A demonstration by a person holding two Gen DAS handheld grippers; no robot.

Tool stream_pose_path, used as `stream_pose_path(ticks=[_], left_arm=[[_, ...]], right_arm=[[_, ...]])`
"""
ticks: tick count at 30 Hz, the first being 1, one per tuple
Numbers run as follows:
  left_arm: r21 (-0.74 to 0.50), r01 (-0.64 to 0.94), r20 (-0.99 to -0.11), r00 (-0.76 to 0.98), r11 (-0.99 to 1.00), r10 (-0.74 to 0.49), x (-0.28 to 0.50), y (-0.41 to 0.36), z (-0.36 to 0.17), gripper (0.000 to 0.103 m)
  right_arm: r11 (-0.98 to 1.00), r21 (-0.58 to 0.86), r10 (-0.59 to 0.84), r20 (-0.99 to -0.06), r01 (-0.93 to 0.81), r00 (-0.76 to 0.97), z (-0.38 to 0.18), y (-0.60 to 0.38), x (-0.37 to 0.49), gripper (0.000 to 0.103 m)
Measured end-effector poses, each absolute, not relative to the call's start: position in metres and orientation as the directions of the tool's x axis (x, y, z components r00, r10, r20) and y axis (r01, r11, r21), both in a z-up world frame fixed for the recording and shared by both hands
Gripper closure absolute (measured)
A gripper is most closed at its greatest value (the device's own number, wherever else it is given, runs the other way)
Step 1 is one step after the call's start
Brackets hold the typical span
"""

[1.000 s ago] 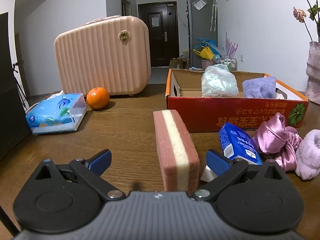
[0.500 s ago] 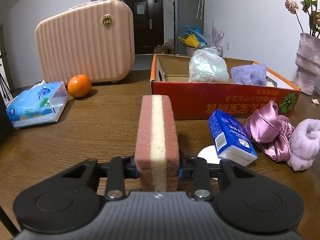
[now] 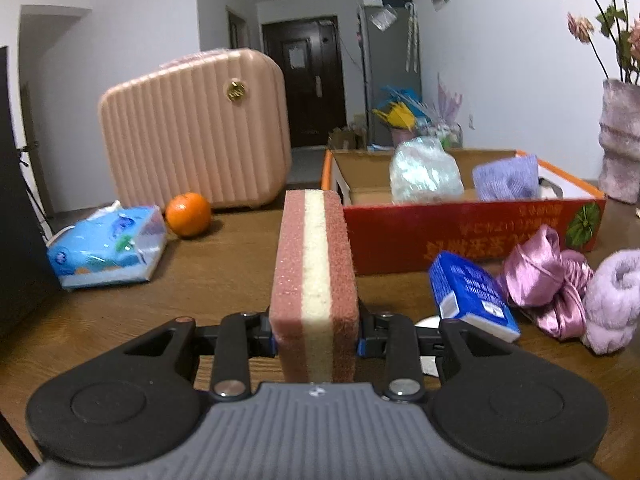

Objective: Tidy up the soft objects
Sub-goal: 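Lift the pink-and-white striped sponge with the left gripper while the right gripper holds the heart, then carry the striped sponge and blue heart in both grippers over the cardboard box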

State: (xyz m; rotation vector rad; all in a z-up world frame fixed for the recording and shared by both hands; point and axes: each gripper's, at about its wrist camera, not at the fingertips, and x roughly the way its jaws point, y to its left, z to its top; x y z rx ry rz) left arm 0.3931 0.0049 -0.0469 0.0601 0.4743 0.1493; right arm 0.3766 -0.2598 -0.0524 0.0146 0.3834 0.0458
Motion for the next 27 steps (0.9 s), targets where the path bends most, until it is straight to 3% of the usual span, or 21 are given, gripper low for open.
stream_pose_path(ticks=[27], left_arm=[[0.030,-0.071,-0.382,0.921,0.997,0.077,0.342,-0.039,-0.025,0.071]], right_arm=[[0.989,0.078,0.140,-0.251,-0.124,0.958,-0.035,-0.257,0.354,0.021]])
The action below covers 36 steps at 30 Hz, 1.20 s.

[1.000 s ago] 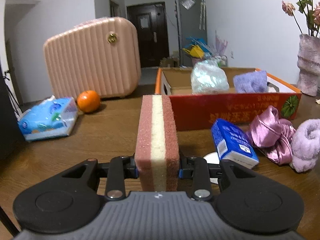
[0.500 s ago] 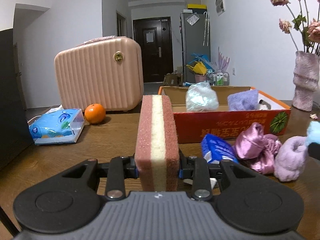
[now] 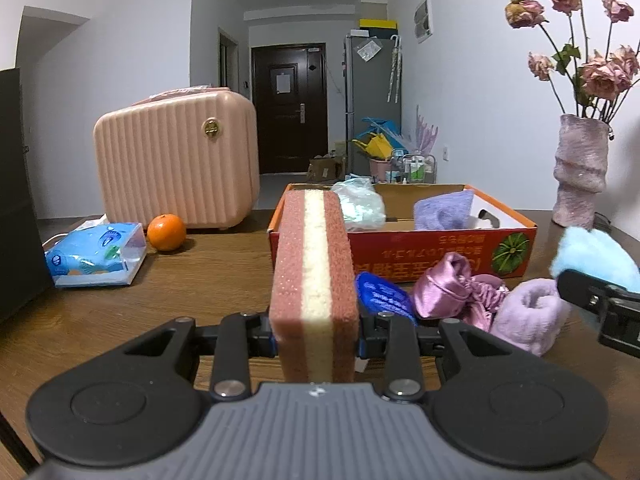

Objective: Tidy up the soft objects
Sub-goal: 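Carry the striped sponge and blue heart in both grippers over the cardboard box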

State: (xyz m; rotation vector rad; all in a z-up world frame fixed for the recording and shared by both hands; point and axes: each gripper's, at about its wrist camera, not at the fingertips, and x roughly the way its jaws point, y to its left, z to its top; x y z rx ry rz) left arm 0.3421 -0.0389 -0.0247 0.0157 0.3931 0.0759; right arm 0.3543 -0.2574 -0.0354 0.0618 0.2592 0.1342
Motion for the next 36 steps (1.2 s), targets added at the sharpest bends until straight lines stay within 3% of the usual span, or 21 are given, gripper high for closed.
stream_pose_path(ticks=[22,36], left_arm=[[-0.027,-0.076,-0.340,0.938,0.997,0.062,0.384,-0.054,-0.005,0.071],[-0.060,-0.071,-0.313,0.948,0.996,0.049,0.426,-0.059,0.004,0.071]], right_arm=[[0.986,0.097,0.150,-0.157,-0.136,0.976,-0.026,-0.251,0.395,0.021],[0.982,0.121,0.158,-0.143,-0.141,0.977,-0.022,-0.247,0.439,0.021]])
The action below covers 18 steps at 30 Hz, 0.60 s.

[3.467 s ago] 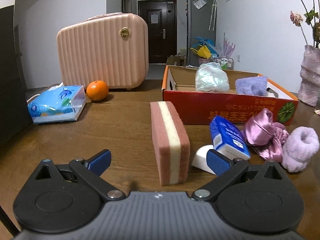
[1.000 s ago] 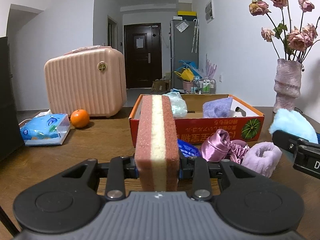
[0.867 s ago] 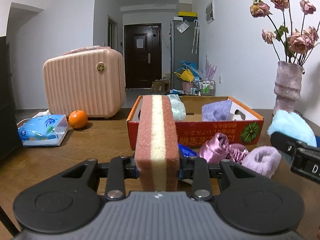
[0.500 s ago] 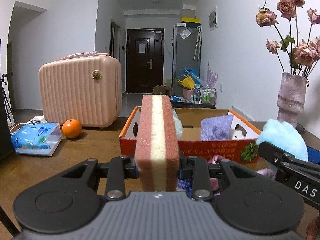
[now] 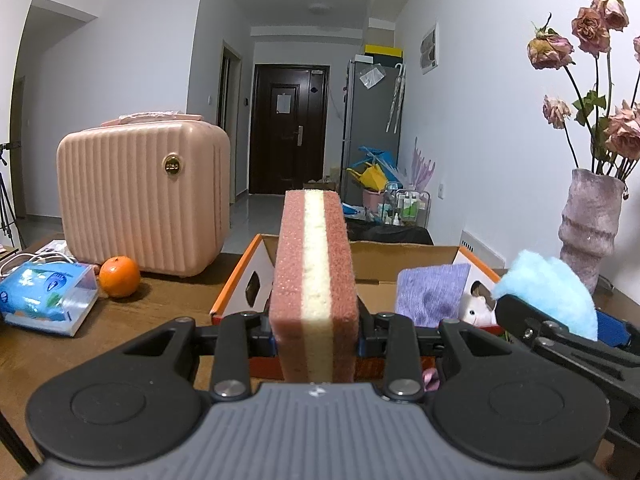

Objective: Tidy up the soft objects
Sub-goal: 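Carry the striped sponge and blue heart in both grippers over the cardboard box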

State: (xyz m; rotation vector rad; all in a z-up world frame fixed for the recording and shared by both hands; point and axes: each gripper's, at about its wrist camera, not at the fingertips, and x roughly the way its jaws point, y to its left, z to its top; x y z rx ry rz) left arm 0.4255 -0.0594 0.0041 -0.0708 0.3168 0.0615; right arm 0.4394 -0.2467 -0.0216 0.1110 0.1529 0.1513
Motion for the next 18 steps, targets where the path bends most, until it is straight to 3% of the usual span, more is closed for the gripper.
stream_pose_path(ticks=[18], left_arm=[[-0.066,-0.073,-0.290,0.956,0.995,0.050,0.471,-0.056,0.007,0.071]], right_arm=[[0.980,0.114,0.178,-0.149,-0.162,0.973,-0.004,-0.248,0.489,0.021]])
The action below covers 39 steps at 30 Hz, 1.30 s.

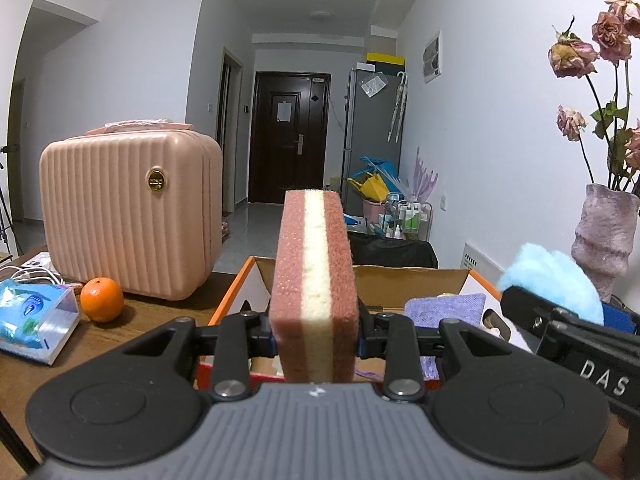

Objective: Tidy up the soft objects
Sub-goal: 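Carry the striped sponge and blue heart in both grippers over the cardboard box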

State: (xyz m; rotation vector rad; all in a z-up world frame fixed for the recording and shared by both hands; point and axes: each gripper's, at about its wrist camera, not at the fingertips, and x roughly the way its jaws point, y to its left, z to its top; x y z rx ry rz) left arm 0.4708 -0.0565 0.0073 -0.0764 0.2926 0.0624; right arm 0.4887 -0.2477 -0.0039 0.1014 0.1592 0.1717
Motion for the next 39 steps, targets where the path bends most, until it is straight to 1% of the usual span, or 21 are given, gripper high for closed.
stream_pose_path(ticks=[17,23,30,34,39], left_arm=[[-0.065,-0.064,-0.310,0.950,0.996,0.041,0.524,-0.052,0.002,0.071],[-0.056,-0.059,-0.320,0.947,0.997,0.038,0.542,-0.049,-0.001,0.071],[-0.054,-0.061,-0.331,0.943,0.997,0.039,0.560,-0.044,-0.004,0.071],[-0.105,-0.026,-0.337,0.942,0.994,-0.011,0.559,-0.038,0.000,0.071],[-0.144,0.026,-0.314,0.947,0.989,-0.070,0.551,-0.039,0.008,0.071]], right_arm=[[0.982,0.010,0.184,-0.240,-0.187,0.953,0.007,-0.228,0.546,0.021],[0.982,-0.024,0.175,-0.287,-0.189,0.942,0.006,-0.222,0.567,0.021],[0.981,-0.029,0.170,-0.325,-0.190,0.930,0.002,-0.220,0.585,0.021],[0.982,-0.029,0.166,-0.333,-0.186,0.928,-0.002,-0.220,0.586,0.021],[0.983,-0.025,0.161,-0.332,-0.180,0.929,0.000,-0.222,0.586,0.021]])
